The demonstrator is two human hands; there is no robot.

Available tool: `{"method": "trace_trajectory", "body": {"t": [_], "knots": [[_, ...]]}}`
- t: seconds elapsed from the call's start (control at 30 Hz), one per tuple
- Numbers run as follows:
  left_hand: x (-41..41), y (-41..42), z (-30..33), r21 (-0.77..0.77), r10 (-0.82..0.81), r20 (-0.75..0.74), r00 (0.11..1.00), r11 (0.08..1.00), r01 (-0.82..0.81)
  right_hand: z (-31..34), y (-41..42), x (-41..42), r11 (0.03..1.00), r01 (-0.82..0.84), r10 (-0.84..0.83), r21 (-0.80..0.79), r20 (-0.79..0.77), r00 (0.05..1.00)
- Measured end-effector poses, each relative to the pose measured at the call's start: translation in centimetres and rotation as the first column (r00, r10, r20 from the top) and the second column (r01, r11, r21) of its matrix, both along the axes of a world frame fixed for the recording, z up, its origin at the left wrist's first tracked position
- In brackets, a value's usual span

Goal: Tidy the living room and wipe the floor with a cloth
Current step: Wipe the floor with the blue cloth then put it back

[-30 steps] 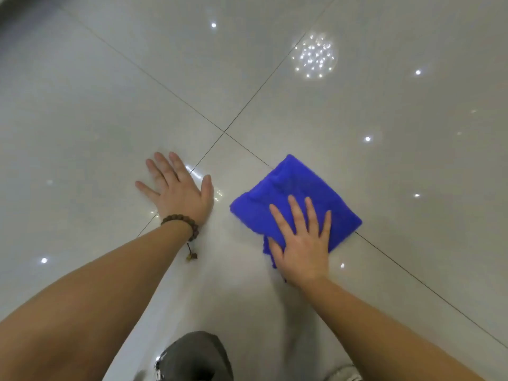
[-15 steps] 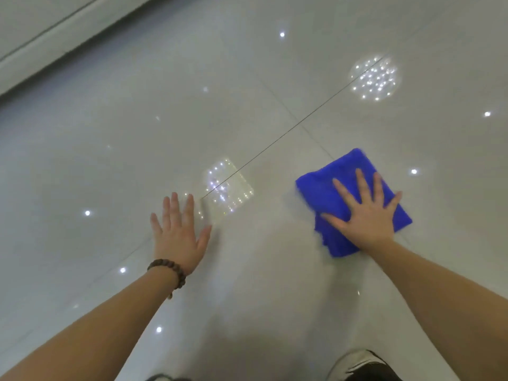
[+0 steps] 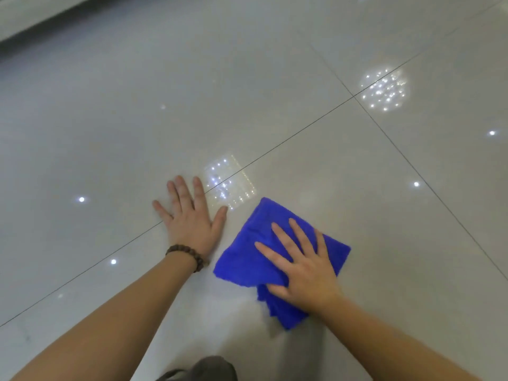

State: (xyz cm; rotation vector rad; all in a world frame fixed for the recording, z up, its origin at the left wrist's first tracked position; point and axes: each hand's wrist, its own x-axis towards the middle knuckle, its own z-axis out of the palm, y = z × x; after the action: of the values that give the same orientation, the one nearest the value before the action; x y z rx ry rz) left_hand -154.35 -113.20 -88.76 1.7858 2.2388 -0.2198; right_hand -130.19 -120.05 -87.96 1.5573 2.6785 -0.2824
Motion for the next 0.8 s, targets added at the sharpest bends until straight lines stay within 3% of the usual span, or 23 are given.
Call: {"method": "trace_trajectory", "body": {"t": [0.03,0.1,0.17,0.2,0.23,0.27,0.3,0.37,0.43,0.5,0.53,0.57,0.6,0.63,0.67,0.7,0.73,0.77,0.8], "knots": [[0.0,0.0,0.0,-0.001,0.0,0.004,1.0,1.0,0.0,-0.2,2.2,1.7,0.999,0.028,-0.028,0.024,-0.007,1.0],[0.0,-0.1,0.1,-0.007,-0.004,0.014,1.0,1.0,0.004,-0.4,7.1,6.2,0.955,0.295,-0.296,0.043,0.018,0.955],[-0.2,-0.2,0.0,-0.012,-0.007,0.023,1.0,1.0,0.007,0.1,10.6,8.8,0.749,0.663,-0.663,-0.007,-0.002,0.749],[-0.3,-0.2,0.1,-0.015,-0.007,0.027,1.0,1.0,0.008,0.4,11.0,8.0,0.628,0.778,-0.778,-0.016,-0.015,0.628],[-0.4,-0.3,-0.1,-0.017,-0.011,0.029,1.0,1.0,0.012,0.4,10.4,6.0,0.57,0.822,-0.822,-0.002,-0.007,0.57],[-0.4,-0.2,-0.1,-0.018,-0.016,0.036,0.999,1.0,0.017,0.3,9.0,3.3,0.611,0.792,-0.792,0.02,-0.004,0.611],[-0.5,-0.1,-0.1,-0.016,-0.02,0.048,0.999,1.0,0.021,0.0,7.0,0.2,0.728,0.685,-0.685,0.036,-0.001,0.728],[-0.8,0.0,-0.2,-0.012,-0.024,0.064,0.998,1.0,0.025,-0.4,3.1,-4.2,0.949,0.314,-0.315,0.029,0.006,0.949],[-1.2,0.4,-0.3,0.018,-0.018,0.07,0.997,1.0,0.017,-0.2,4.6,-3.3,1.0,-0.005,0.005,0.021,-0.015,1.0],[-1.8,1.3,-0.4,0.065,-0.005,0.083,0.997,0.998,0.0,-0.6,9.3,0.2,0.996,-0.035,0.038,0.08,-0.031,0.999],[-2.1,1.9,-0.4,0.077,0.005,0.091,0.996,0.997,-0.012,-0.8,11.8,1.7,0.988,0.115,-0.111,0.104,-0.042,0.993],[-2.5,2.6,-0.3,0.085,0.014,0.101,0.995,0.996,-0.023,-0.5,14.2,2.8,0.926,0.368,-0.362,0.083,-0.08,0.929],[-2.9,3.4,-0.1,0.094,0.026,0.114,0.993,0.995,-0.036,-0.1,16.0,2.7,0.77,0.637,-0.629,0.04,-0.124,0.767],[-3.3,4.1,0.0,0.106,0.037,0.131,0.991,0.993,-0.051,0.1,17.1,1.2,0.579,0.815,-0.808,0.008,-0.129,0.575],[-3.6,5.0,0.3,0.12,0.049,0.154,0.987,0.99,-0.068,0.2,17.5,-1.4,0.477,0.879,-0.875,-0.013,-0.108,0.473],[-3.9,5.8,0.6,0.133,0.06,0.173,0.983,0.988,-0.084,0.3,17.3,-4.5,0.545,0.838,-0.835,-0.008,-0.095,0.542],[-4.3,6.6,0.8,0.142,0.066,0.177,0.982,0.986,-0.091,0.3,16.6,-7.3,0.729,0.684,-0.679,0.008,-0.109,0.726],[-4.8,7.4,0.9,0.151,0.066,0.166,0.984,0.984,-0.091,0.1,15.5,-9.0,0.908,0.418,-0.413,0.026,-0.114,0.904],[-5.4,8.1,1.0,0.159,0.067,0.154,0.986,0.983,-0.092,-0.3,14.9,-9.3,0.991,0.131,-0.129,0.03,-0.084,0.988]]}}
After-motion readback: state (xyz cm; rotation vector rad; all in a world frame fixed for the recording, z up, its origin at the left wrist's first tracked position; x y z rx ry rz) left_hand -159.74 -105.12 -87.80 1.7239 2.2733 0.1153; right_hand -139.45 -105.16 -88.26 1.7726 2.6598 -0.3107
